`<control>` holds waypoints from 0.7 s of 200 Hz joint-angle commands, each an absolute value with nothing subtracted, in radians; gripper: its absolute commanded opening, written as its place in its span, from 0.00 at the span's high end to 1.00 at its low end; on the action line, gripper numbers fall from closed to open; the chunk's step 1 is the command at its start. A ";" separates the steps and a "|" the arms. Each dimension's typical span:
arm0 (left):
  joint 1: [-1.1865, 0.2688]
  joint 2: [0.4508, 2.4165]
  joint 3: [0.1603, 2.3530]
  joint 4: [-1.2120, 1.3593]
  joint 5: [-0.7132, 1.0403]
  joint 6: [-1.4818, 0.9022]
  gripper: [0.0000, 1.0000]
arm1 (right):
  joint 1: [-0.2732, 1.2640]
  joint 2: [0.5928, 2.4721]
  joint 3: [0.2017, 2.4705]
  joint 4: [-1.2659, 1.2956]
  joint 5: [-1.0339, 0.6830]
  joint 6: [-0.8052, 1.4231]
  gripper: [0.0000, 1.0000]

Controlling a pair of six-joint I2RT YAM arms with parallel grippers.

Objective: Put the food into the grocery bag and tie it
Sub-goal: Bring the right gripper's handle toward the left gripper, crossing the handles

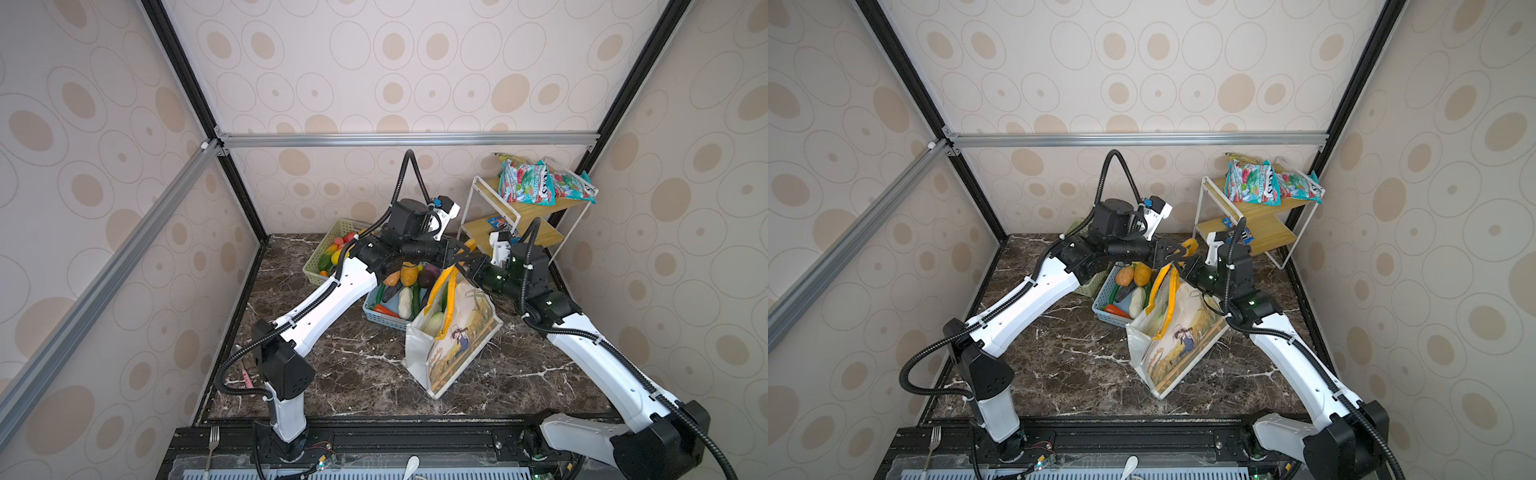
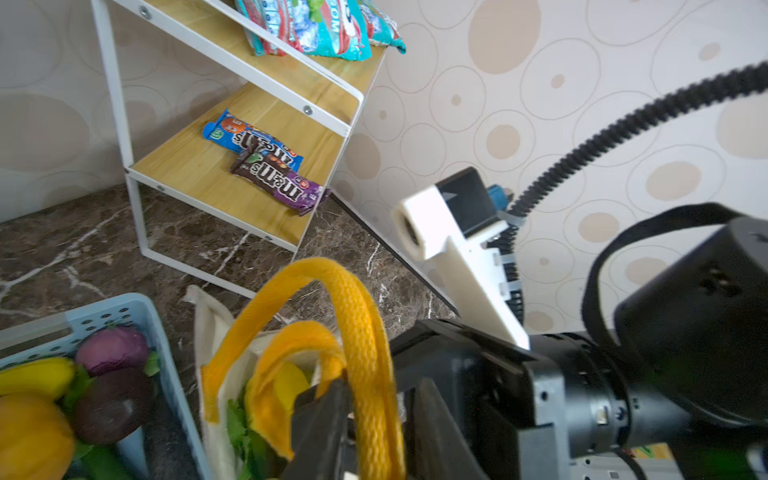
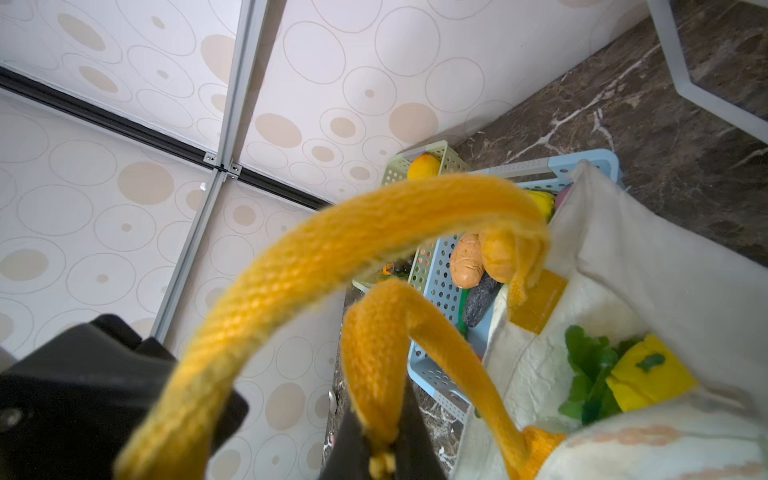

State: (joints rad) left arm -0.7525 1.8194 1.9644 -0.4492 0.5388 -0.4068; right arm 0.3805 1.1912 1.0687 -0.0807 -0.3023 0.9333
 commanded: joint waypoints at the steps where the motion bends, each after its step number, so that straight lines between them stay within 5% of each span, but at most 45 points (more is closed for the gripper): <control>1: -0.765 1.794 1.955 -0.422 0.584 -0.403 0.62 | 0.389 1.182 1.041 0.049 -0.329 0.942 0.89; 74: -0.753 1.775 2.006 -0.483 0.485 -0.374 0.32 | 0.387 1.124 0.959 0.132 -0.355 0.933 0.88; 124: -0.707 1.742 1.993 -0.486 0.419 -0.406 0.30 | 0.387 1.109 0.944 0.130 -0.369 0.928 0.88; 140: -0.678 1.720 1.950 -0.471 0.418 -0.437 0.38 | 0.388 1.102 0.944 0.115 -0.358 0.925 0.88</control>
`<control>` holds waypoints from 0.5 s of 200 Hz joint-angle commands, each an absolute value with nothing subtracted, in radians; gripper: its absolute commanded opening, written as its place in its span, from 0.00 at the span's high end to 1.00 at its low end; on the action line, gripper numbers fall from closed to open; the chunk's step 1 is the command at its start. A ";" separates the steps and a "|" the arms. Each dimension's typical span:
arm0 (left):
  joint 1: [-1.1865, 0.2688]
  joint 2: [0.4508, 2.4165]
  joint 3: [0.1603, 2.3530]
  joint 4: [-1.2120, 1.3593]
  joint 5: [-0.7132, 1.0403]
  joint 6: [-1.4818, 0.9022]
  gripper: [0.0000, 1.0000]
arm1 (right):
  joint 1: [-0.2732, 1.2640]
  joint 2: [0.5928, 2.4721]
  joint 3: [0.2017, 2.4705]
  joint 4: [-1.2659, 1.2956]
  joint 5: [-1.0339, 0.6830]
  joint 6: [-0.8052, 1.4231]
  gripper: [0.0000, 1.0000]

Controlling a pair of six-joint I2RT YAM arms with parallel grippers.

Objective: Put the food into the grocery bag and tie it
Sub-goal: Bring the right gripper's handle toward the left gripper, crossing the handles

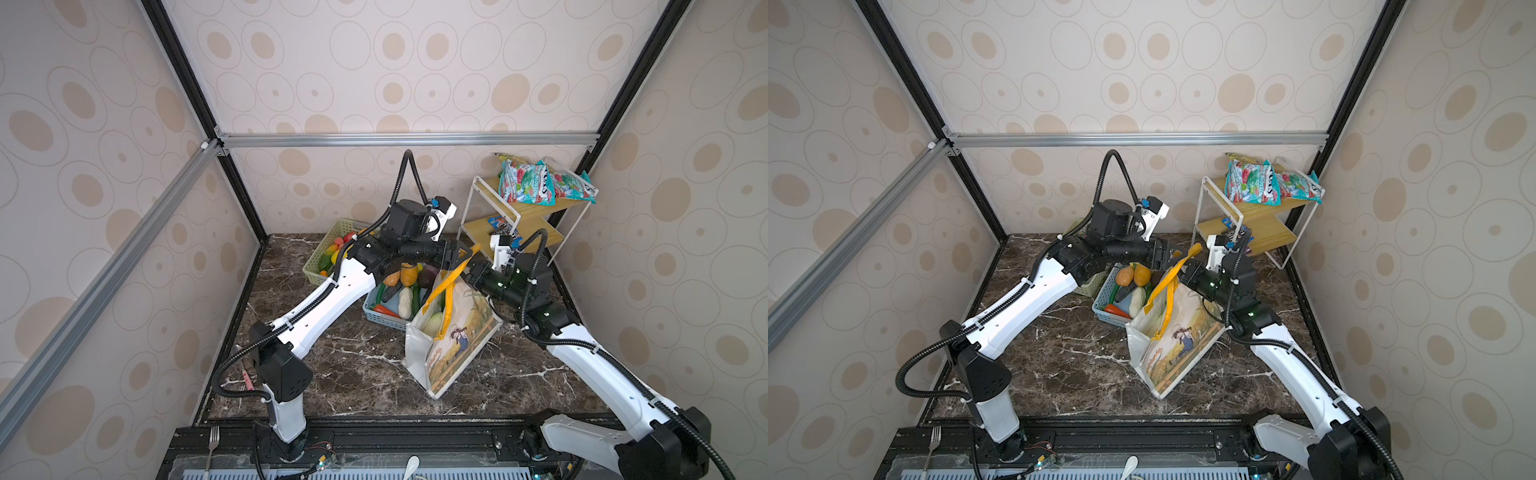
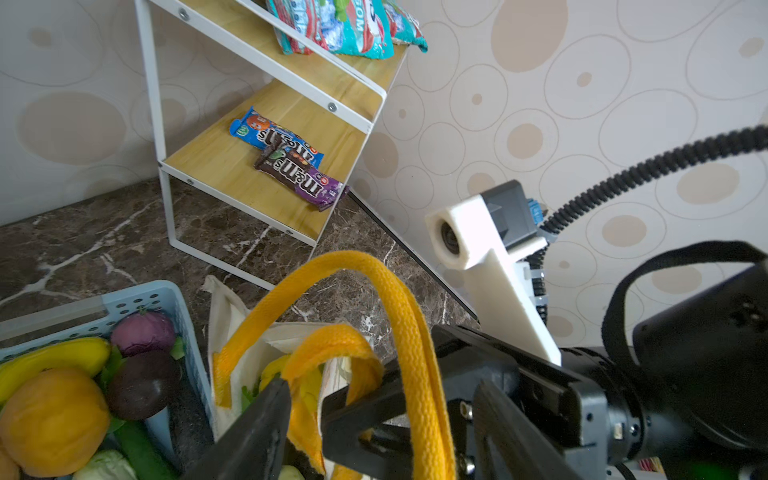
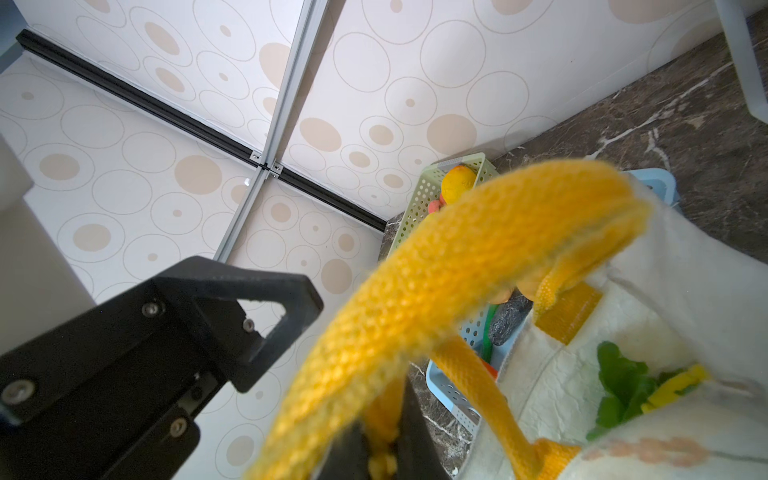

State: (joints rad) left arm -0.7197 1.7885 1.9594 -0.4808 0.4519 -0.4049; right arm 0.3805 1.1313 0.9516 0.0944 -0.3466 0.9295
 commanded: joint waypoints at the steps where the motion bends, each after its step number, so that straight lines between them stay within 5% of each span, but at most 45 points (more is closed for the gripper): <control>1: -0.676 1.718 1.946 -0.470 0.418 -0.438 0.39 | 0.388 1.101 0.944 0.114 -0.358 0.925 0.88; 29: -0.661 1.687 1.852 -0.438 0.503 -0.413 0.59 | 0.387 1.091 0.961 0.058 -0.330 0.915 0.88; 100: -0.663 1.713 1.717 -0.361 0.692 -0.269 0.69 | 0.387 1.085 1.000 -0.009 -0.321 0.902 0.89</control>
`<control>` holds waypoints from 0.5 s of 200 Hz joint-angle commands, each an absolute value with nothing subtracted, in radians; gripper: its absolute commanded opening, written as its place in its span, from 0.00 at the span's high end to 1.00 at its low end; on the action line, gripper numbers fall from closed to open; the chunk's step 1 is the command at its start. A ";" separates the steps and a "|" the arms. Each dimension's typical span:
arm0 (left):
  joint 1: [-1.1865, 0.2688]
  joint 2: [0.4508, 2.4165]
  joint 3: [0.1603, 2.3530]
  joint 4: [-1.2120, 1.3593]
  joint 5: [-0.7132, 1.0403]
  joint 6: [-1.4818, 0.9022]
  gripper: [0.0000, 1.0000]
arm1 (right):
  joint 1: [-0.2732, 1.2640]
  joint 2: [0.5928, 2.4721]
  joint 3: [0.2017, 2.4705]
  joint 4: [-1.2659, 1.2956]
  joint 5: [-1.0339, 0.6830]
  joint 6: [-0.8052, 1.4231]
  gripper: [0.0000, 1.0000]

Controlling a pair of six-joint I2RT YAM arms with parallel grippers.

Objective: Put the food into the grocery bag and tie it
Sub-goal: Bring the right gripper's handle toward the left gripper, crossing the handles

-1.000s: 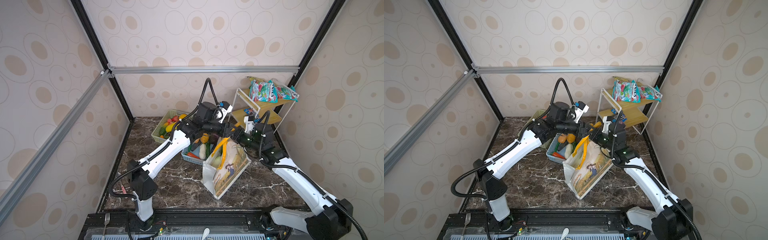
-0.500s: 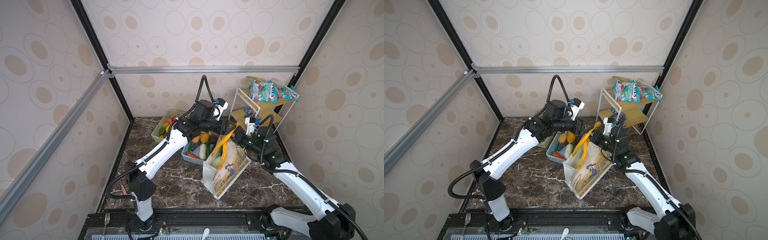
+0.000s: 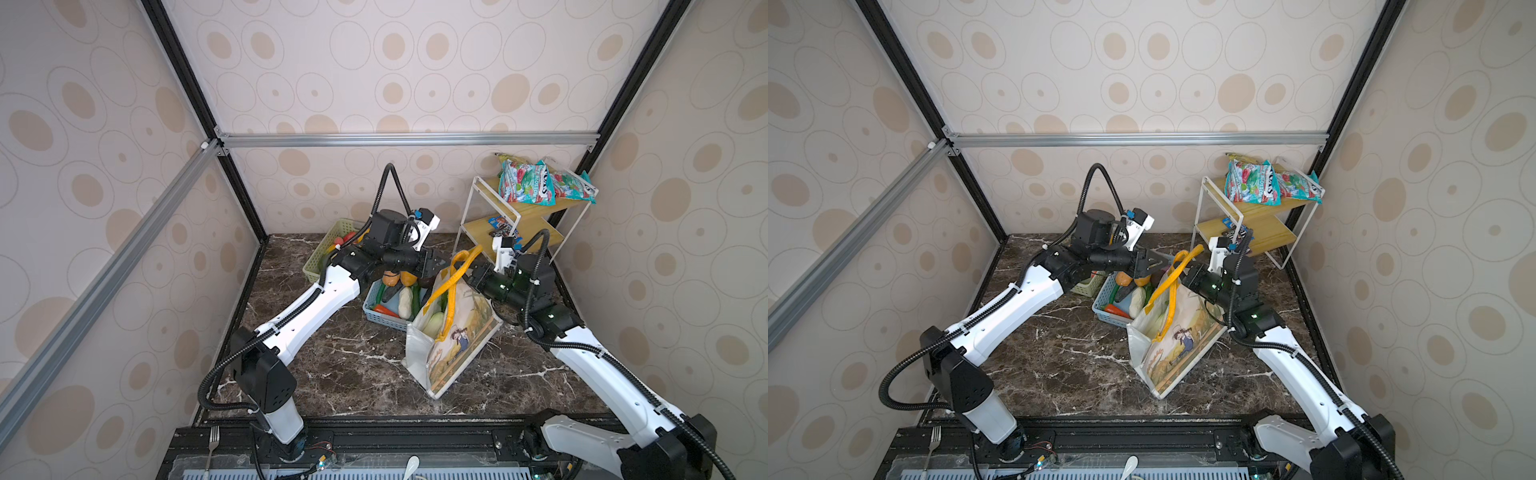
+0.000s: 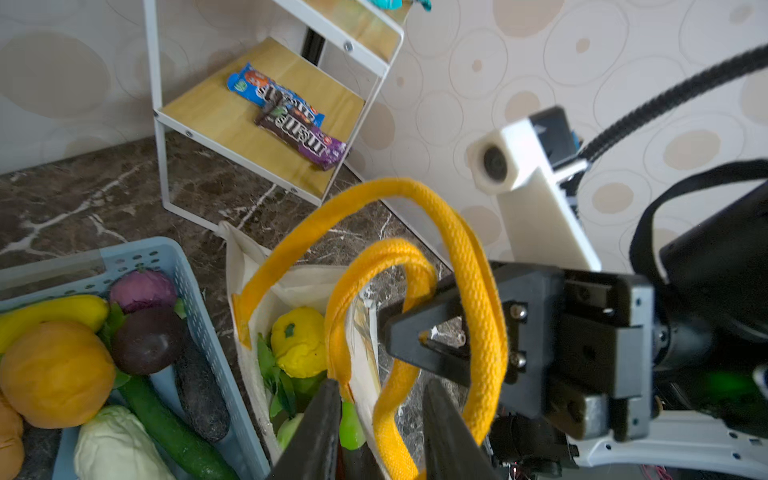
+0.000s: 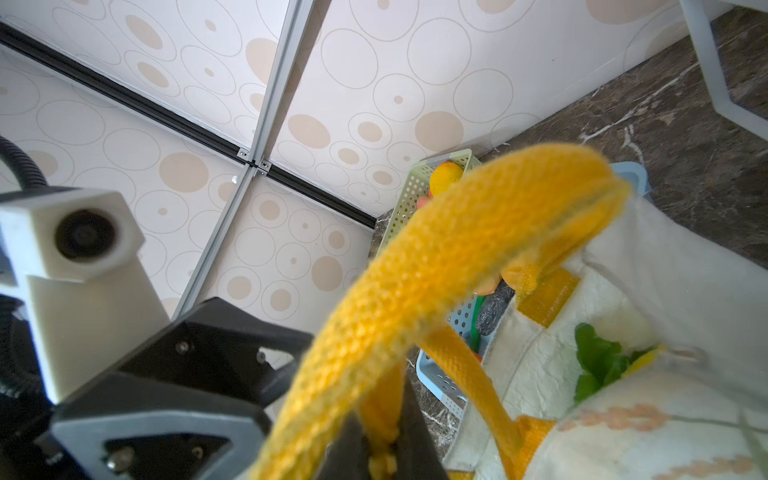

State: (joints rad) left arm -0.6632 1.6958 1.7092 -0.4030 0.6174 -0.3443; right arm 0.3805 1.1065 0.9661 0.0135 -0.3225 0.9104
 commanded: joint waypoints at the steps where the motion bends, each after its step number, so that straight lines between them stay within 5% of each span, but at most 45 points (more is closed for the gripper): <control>1: -0.664 1.714 1.716 -0.360 0.694 -0.269 0.69 | 0.387 1.085 1.000 -0.009 -0.321 0.902 0.89; 100: -0.687 1.760 1.705 -0.337 0.830 -0.212 0.70 | 0.386 1.084 1.018 -0.015 -0.321 0.916 0.89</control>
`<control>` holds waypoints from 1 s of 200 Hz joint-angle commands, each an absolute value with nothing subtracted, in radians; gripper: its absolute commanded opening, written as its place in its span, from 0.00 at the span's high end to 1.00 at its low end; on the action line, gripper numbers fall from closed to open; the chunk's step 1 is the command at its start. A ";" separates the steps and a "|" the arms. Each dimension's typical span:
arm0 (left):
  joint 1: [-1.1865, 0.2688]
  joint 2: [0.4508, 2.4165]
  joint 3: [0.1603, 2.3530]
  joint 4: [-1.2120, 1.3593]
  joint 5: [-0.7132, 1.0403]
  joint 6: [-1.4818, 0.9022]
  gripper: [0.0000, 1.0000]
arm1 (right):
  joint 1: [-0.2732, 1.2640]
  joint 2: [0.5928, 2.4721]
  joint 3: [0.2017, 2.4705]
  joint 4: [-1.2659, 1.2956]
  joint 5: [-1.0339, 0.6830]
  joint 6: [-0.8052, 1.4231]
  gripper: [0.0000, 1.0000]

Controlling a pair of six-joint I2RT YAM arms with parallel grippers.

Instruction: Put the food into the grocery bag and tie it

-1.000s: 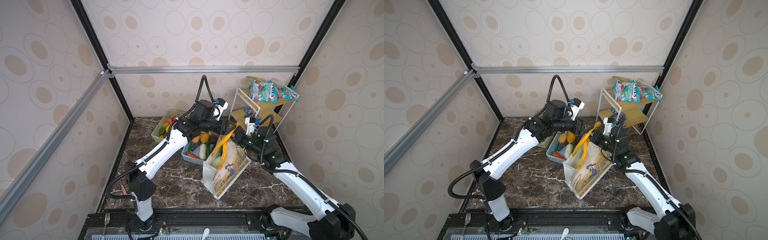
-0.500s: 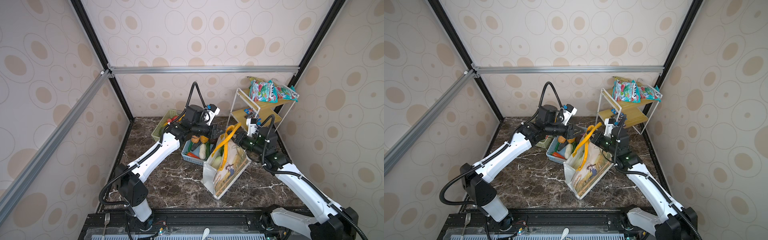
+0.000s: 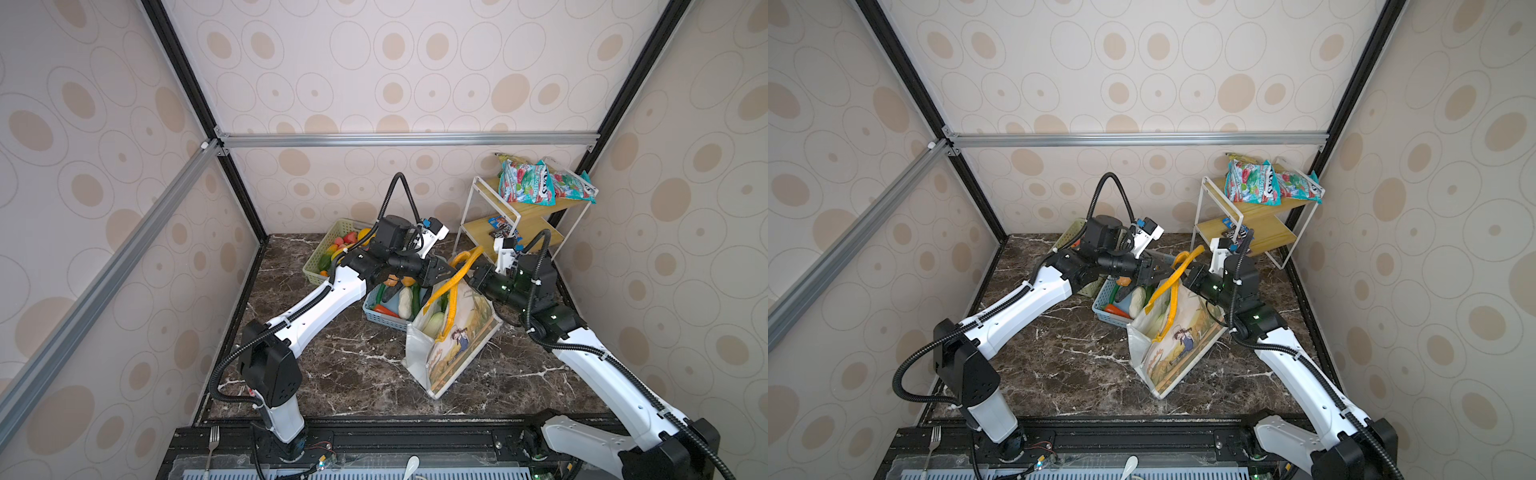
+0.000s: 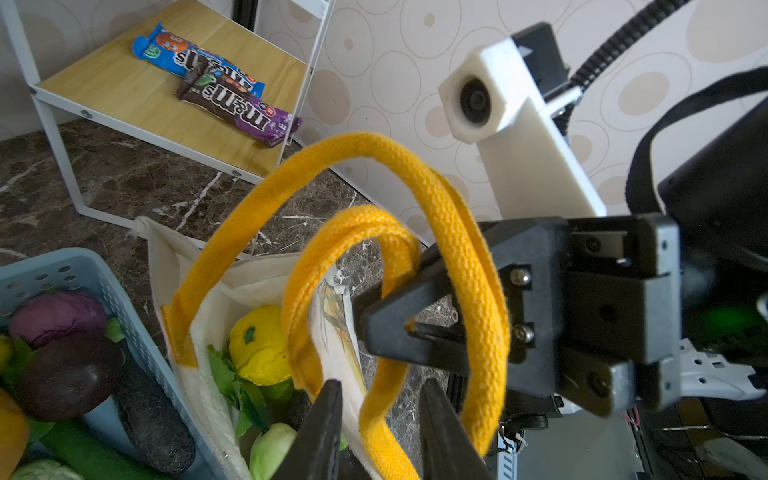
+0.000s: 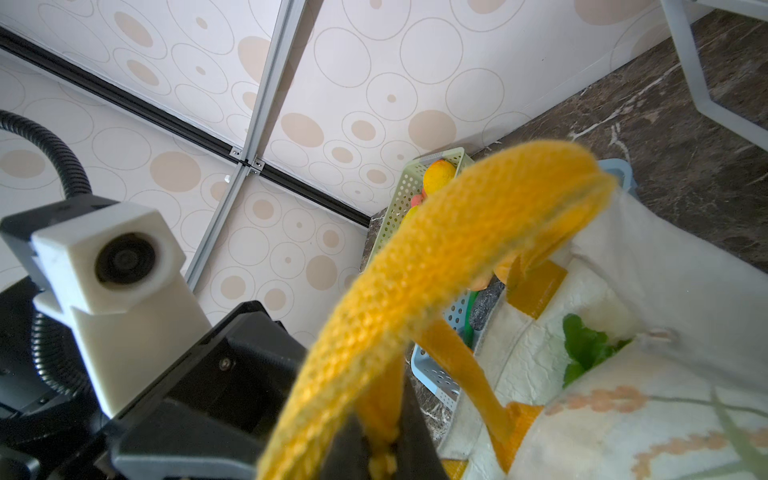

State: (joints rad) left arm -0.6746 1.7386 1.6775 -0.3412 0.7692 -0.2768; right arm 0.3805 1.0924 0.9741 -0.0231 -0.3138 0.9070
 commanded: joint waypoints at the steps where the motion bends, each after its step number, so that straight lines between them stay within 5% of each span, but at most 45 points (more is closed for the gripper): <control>1: -0.686 1.760 1.704 -0.337 0.831 -0.211 0.70 | 0.387 1.084 1.018 -0.015 -0.320 0.916 0.89; 121: -0.700 1.821 1.764 -0.321 0.918 -0.198 0.67 | 0.387 1.139 1.061 0.000 -0.357 0.942 0.89; 160: -0.706 1.835 1.779 -0.319 0.924 -0.209 0.85 | 0.387 1.134 1.061 -0.019 -0.346 0.933 0.88; 200: -0.702 1.827 1.781 -0.310 0.907 -0.225 0.99 | 0.387 1.098 1.082 -0.152 -0.310 0.863 0.77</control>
